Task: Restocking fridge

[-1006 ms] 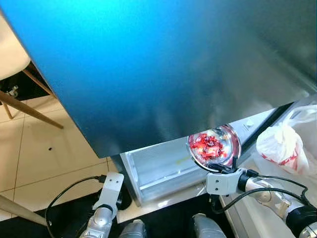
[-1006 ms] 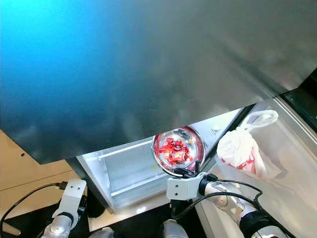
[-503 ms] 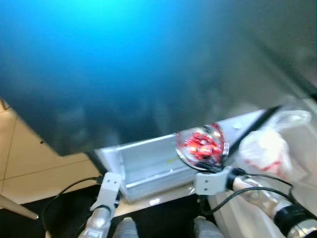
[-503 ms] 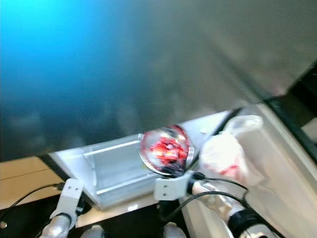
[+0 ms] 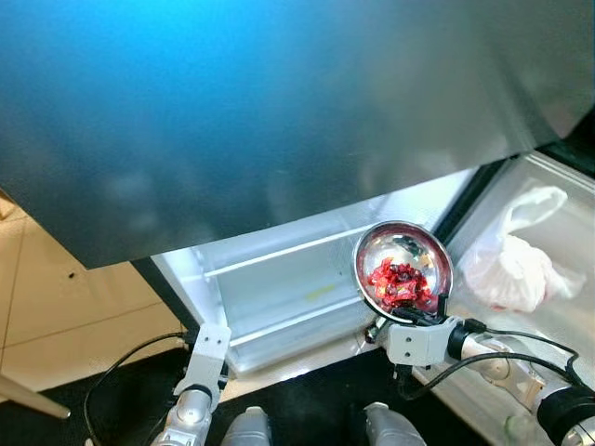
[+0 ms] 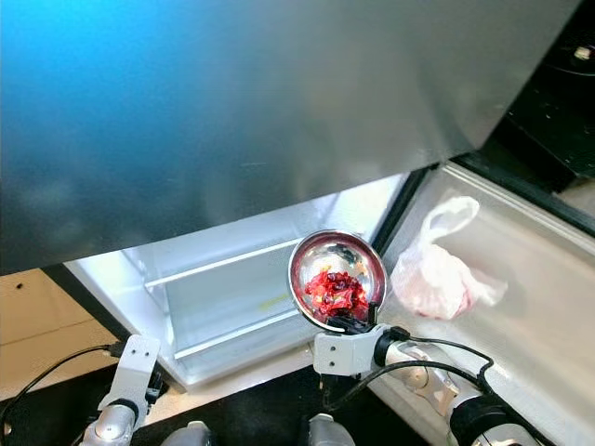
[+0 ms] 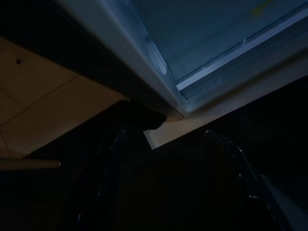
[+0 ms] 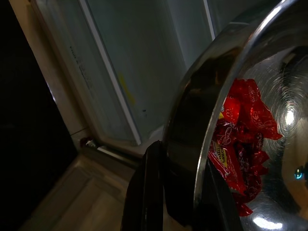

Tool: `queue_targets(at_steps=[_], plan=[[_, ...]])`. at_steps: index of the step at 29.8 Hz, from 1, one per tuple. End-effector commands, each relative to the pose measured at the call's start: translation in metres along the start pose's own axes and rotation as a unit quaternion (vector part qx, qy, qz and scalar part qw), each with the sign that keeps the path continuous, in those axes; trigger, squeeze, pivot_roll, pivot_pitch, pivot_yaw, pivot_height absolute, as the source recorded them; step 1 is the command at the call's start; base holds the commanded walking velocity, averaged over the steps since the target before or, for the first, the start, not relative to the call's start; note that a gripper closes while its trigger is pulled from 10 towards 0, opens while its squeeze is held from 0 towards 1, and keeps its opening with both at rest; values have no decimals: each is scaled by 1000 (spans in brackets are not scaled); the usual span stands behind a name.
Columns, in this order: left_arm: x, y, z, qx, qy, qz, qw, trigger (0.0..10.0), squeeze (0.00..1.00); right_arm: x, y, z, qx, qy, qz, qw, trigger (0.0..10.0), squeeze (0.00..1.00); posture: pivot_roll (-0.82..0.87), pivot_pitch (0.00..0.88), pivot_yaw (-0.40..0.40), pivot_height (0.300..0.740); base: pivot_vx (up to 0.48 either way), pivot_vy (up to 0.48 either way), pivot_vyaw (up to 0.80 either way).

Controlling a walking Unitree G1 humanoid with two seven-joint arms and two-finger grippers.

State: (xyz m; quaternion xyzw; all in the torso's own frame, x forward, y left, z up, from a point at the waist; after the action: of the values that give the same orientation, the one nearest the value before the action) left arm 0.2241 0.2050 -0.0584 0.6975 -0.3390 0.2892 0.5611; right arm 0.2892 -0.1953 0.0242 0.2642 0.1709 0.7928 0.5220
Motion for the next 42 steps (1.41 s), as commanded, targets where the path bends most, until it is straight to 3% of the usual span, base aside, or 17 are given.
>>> queue_targets(at_steps=[1, 12, 21, 34, 42], plan=[[-7, 2, -3, 6, -1, -10, 1000, 10000, 0, 3, 0, 0, -5, -7, 9, 1000, 10000, 0, -42, 165, -28, 740, 0, 0, 0], [-7, 1, -8, 29, 12, -16, 999, 10000, 0, 9, -2, 4, -4, 3, 27, 1000, 10000, 0, -40, 165, -28, 740, 0, 0, 0], [-7, 1, -9, 33, 27, -23, 999, 10000, 0, 19, -10, 19, -18, 19, 39, 999, 10000, 0, -36, 169, -32, 740, 0, 0, 0], [-6, 0, -8, 27, 14, -22, 999, 10000, 0, 14, -10, 18, -27, 9, 20, 999, 10000, 0, -40, 170, -30, 740, 0, 0, 0], [-6, 0, -6, 25, 11, -22, 999, 10000, 0, 9, -9, 20, -34, 12, 0, 999, 10000, 4, -39, 170, -31, 740, 0, 0, 785]])
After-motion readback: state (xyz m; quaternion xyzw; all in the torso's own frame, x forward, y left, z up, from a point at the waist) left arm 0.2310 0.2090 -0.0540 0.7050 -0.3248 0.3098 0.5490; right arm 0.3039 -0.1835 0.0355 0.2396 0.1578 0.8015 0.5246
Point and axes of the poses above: a point about 5 cm out from each wrist's last joint towards the gripper, its own y axis pointing back from the gripper into the wrist, its own x axis along the axis of the wrist's last joint, z = x × y, the point moved 1 cm from there along -y, pointing out of the wrist towards the gripper, and after that the axes turned 7 degrees about y, right-handed, at the moved point
